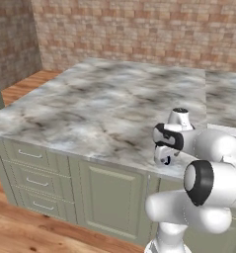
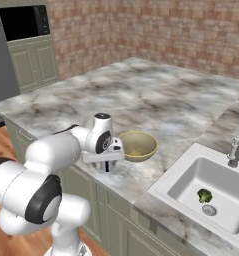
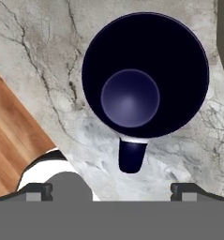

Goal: Clear the mugs and bowl far away from the sink.

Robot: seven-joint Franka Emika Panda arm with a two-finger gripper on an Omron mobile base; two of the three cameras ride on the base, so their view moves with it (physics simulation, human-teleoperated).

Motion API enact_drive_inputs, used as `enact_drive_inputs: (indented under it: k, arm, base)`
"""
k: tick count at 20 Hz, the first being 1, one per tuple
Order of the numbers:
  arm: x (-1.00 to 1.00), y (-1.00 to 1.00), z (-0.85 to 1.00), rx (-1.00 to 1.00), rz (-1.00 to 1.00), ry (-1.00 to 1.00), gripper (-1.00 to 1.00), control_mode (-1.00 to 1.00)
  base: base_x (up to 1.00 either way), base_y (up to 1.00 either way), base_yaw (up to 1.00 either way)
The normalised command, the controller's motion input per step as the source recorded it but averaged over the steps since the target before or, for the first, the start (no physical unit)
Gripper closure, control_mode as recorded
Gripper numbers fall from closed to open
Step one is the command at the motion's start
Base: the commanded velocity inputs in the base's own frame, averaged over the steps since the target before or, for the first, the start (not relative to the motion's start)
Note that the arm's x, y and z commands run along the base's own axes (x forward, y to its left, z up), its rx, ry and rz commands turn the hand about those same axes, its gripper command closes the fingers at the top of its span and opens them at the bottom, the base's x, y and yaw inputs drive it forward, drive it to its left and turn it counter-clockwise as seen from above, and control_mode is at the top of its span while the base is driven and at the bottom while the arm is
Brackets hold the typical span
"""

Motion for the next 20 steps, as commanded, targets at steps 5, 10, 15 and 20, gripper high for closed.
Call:
enact_drive_inputs:
  k: [5, 10, 15, 20]
  arm:
    - [0.04, -0.05, -0.16, 0.00, 0.00, -0.01, -1.00, -1.00]
    - [0.12, -0.03, -0.15, 0.00, 0.00, -0.01, -1.00, -1.00]
    - [0.14, 0.00, -0.14, 0.00, 0.00, 0.00, -1.00, -1.00]
    - [0.15, 0.00, -0.11, 0.00, 0.00, 0.00, -1.00, -1.00]
  base:
    - [0.00, 0.00, 0.00]
    - [0.00, 0.00, 0.00]
    - [0.00, 0.00, 0.00]
    - [0.00, 0.00, 0.00]
